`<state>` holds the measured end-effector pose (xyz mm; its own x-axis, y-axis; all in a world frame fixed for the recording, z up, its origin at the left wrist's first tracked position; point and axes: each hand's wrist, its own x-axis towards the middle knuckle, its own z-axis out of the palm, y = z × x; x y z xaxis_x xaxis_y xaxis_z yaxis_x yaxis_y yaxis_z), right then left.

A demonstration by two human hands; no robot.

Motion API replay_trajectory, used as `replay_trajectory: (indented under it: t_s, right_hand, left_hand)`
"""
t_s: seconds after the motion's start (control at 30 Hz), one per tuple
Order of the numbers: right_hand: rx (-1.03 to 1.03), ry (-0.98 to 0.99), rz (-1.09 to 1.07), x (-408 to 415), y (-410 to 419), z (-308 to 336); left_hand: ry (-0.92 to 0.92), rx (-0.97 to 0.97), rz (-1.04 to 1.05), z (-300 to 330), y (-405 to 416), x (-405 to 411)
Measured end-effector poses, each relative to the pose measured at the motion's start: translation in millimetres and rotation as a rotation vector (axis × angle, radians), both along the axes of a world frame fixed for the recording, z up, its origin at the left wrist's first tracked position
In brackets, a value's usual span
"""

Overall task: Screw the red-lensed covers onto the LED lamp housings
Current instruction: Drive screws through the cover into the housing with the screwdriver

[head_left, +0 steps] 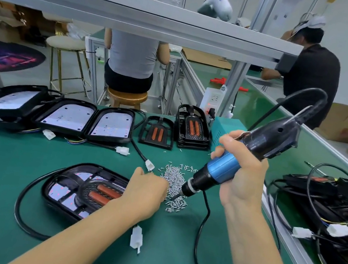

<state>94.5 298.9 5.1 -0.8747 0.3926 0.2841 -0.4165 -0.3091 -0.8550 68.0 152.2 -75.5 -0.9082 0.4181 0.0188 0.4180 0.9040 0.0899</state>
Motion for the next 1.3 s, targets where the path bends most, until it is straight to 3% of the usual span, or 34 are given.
replay_trajectory:
  t_s: [0.1, 0.2, 0.27, 0.33, 0.5, 0.77, 1.3]
  right_hand:
    - [-0.124, 0.043, 0.065, 2.4, 4.0, 5.8]
    - [-0.246, 0.032, 0.153, 3.3, 3.0, 11.8]
    - [-0.322, 0.035, 0.192, 3.1, -5.4, 15.8]
    - [-0.391, 0.045, 0.230, 2.7, -19.2, 19.3]
    - [-0.502, 0.072, 0.332, 0.7, -55.9, 22.7]
    - [-0.483, 0.107, 0.411, 0.1, -93.5, 28.6]
    - [-0.405, 0.126, 0.399, -1.8, -122.1, 24.1]
  left_hand:
    - [-0.089, 0.555, 0.109, 16.5, -23.1, 3.1]
    - [-0.327, 1.092, 0.196, 26.7, -56.0, 16.1]
    - [-0.448, 1.335, 0.263, 27.7, -74.3, 29.3]
    - [-0.470, 1.452, 0.305, 27.2, -87.8, 40.7]
    - [-0.433, 1.620, 0.343, 29.4, -112.4, 63.0]
    - [-0.365, 1.774, 0.413, 25.9, -137.9, 79.5]
    - [-0.252, 1.737, 0.467, 19.2, -150.1, 79.8]
